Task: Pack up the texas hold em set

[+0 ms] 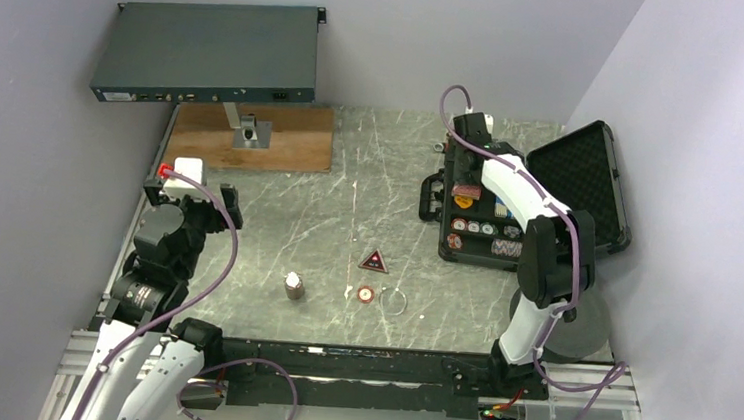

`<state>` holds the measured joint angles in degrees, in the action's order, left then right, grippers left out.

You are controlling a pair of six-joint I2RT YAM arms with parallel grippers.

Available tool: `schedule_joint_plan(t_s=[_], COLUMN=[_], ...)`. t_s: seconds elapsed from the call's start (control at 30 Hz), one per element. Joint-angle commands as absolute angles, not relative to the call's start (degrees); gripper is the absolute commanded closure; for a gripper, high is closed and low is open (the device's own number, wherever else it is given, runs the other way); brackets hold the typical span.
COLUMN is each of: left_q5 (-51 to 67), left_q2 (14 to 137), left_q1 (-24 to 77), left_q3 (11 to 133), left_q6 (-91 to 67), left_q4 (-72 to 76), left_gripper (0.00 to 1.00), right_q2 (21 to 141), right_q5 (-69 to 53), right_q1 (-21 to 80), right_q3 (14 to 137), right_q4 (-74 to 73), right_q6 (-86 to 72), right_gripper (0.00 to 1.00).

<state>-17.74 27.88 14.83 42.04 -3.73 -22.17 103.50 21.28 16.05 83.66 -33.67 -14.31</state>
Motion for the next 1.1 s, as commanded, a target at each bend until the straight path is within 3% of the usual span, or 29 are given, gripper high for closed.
schedule_joint_plan(t_s=[0.0, 1.07], left_q5=[-16.35, -16.48], left_q2=[28.7, 29.64], left_q1=[15.03, 15.03], left_q3=[42.18, 41.79], left_q6=[-3.6, -2.99], left_q4=[-20.71, -20.66], left_gripper=[0.02, 0.02], right_q2=[103.79, 107.29], right_q5=[19.34, 15.49], right_q1=[14.69, 12.74], right_q3=[82.56, 75.51], right_q4=[-27.99, -21.9], right_q6=[-12.85, -11.54], right_gripper=[1.0, 1.0])
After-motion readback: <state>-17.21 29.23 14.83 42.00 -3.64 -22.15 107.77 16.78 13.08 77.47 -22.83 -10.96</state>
